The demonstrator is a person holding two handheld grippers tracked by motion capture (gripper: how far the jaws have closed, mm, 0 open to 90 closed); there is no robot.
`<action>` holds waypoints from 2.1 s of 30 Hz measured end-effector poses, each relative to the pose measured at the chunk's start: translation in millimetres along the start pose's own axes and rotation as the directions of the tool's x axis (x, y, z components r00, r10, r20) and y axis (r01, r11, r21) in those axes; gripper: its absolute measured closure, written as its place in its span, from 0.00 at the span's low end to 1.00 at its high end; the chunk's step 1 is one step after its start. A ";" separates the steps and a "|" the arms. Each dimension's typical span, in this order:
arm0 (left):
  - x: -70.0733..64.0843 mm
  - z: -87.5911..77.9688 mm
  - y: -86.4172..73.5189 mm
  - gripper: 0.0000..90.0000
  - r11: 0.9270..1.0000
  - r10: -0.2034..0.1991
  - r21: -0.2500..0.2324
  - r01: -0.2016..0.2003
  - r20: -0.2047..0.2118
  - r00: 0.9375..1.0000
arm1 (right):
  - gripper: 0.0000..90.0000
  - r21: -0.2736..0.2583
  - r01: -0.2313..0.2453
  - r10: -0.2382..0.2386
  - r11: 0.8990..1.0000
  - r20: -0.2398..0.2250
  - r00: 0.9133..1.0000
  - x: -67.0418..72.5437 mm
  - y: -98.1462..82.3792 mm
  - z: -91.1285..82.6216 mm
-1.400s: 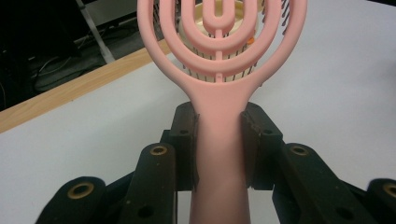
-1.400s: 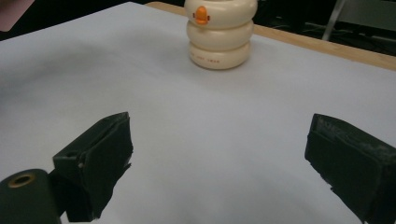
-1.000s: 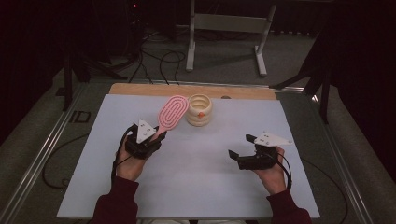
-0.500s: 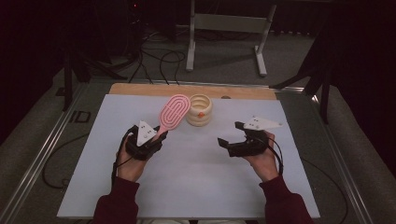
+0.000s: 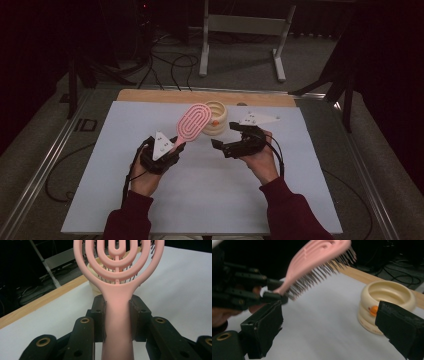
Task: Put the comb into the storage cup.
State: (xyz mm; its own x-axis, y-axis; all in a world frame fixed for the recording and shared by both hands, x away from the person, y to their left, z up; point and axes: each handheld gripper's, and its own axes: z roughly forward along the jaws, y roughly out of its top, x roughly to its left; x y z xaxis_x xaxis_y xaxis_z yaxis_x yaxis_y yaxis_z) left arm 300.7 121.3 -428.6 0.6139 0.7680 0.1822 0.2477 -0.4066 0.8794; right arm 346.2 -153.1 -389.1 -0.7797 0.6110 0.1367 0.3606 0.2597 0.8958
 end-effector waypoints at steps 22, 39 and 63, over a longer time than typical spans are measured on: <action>-19.1 2.2 4.3 0.77 0.998 0.040 -0.057 -0.037 0.066 0.997 | 0.20 0.018 -0.093 0.094 0.996 -0.066 0.993 14.9 21.7 35.7; -22.6 6.9 2.4 0.78 0.998 0.056 -0.035 -0.054 0.072 0.996 | 0.67 0.045 -0.135 0.141 0.990 -0.171 0.975 23.0 24.4 40.9; -15.6 6.7 2.6 0.55 0.999 0.014 -0.032 -0.013 0.031 0.999 | 0.70 0.009 -0.157 0.155 0.988 -0.210 0.965 31.4 28.3 39.5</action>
State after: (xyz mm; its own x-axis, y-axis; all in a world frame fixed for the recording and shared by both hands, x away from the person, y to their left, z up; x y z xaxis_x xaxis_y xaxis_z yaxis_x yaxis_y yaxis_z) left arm 296.8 104.9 -432.1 0.6403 0.7467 0.1804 0.2161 -0.4004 0.8905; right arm 352.2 -97.1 -376.2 -0.8045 0.4726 0.3596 0.4826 0.1673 0.8597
